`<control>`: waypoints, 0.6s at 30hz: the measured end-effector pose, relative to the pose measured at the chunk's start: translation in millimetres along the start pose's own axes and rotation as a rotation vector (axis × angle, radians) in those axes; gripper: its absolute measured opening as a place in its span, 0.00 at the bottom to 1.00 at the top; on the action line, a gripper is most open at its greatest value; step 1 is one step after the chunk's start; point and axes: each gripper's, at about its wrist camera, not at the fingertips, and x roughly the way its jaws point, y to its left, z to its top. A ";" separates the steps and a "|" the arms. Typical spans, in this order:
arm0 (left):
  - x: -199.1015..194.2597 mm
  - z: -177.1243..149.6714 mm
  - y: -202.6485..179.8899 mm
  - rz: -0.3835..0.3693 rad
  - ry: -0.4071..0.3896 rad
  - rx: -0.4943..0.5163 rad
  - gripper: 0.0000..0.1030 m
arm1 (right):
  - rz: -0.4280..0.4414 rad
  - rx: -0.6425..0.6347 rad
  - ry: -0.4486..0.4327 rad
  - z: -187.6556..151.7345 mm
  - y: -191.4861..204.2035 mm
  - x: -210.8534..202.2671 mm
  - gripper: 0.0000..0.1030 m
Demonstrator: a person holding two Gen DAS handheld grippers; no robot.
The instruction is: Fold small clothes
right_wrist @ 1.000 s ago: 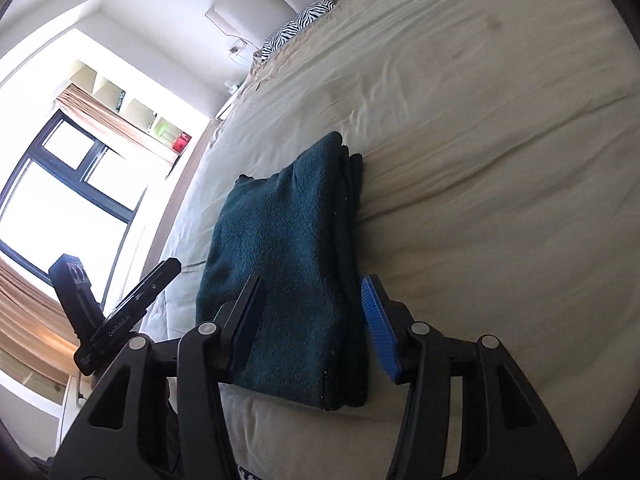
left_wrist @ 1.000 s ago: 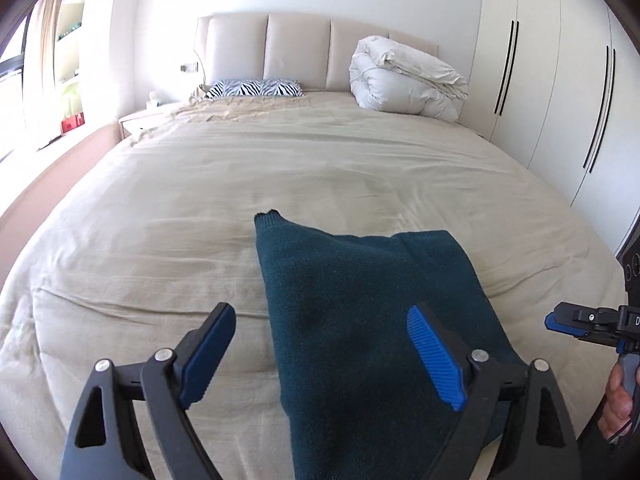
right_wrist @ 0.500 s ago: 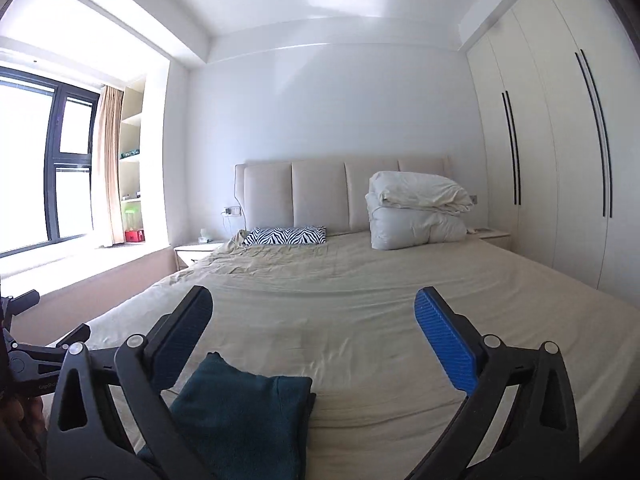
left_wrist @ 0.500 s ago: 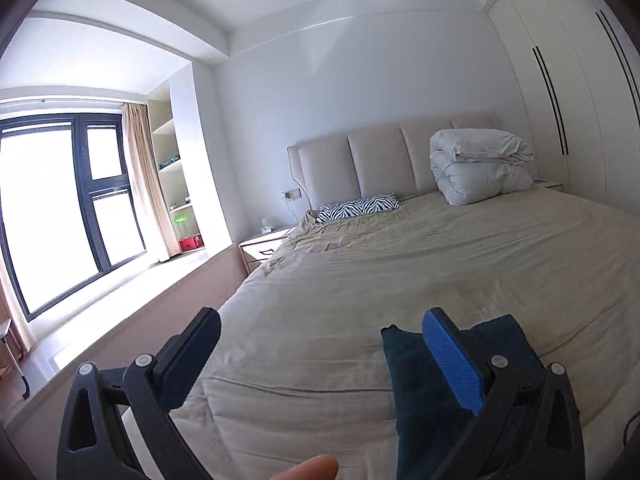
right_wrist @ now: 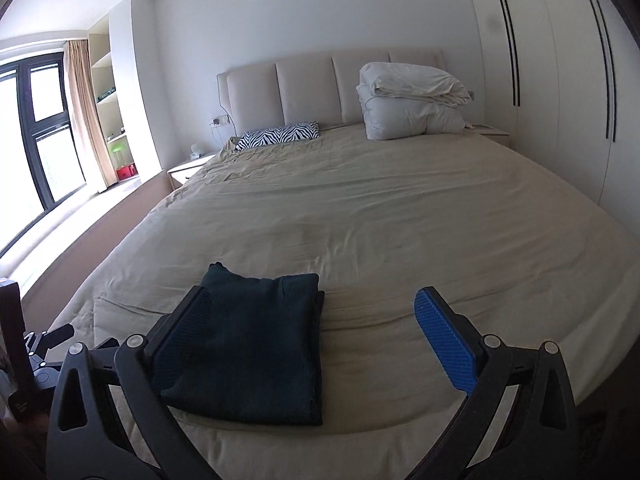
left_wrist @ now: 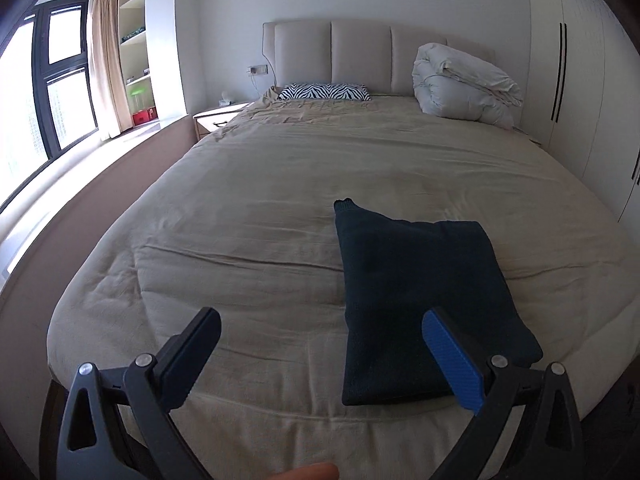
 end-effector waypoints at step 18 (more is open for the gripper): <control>24.1 -33.7 -10.8 -0.013 0.119 0.019 1.00 | -0.063 0.009 0.359 -89.2 7.3 80.7 1.00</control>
